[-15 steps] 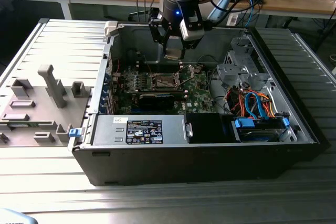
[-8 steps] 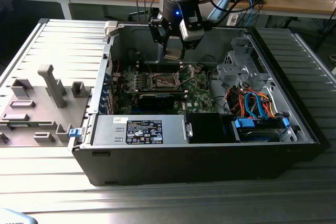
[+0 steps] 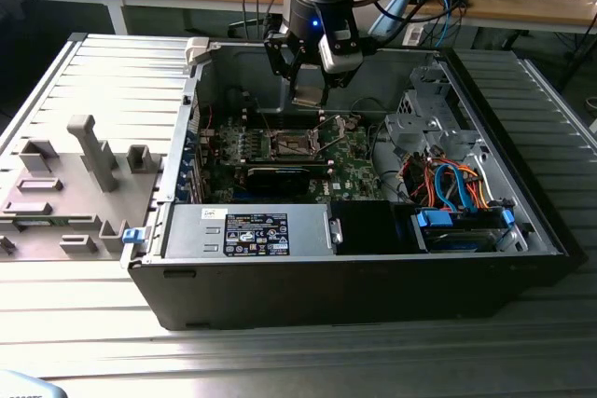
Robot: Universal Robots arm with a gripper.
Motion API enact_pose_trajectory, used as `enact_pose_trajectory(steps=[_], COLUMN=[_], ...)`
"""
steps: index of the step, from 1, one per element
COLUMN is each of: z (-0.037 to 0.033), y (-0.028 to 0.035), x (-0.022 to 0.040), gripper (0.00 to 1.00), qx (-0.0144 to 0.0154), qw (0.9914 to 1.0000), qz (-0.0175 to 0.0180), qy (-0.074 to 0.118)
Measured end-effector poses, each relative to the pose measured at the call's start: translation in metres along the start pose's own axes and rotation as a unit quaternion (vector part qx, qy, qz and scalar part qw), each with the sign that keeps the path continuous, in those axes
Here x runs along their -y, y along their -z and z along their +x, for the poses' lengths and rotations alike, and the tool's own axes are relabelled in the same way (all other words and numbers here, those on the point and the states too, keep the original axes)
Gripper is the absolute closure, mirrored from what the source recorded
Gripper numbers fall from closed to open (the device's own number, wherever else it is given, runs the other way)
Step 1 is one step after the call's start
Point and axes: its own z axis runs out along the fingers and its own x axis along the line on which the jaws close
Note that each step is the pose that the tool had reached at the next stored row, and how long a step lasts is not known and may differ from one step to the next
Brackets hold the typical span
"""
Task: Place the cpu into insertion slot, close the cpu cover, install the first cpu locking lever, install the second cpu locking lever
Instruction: 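Place the cpu into insertion slot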
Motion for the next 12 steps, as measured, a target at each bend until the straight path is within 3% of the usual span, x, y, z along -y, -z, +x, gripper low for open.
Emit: enact_pose_trajectory(steps=[12], z=[0.0], y=[-0.0008], x=[0.0], gripper=[0.45], qx=[0.0006], qw=[0.99998], qz=[-0.0001], qy=[-0.007])
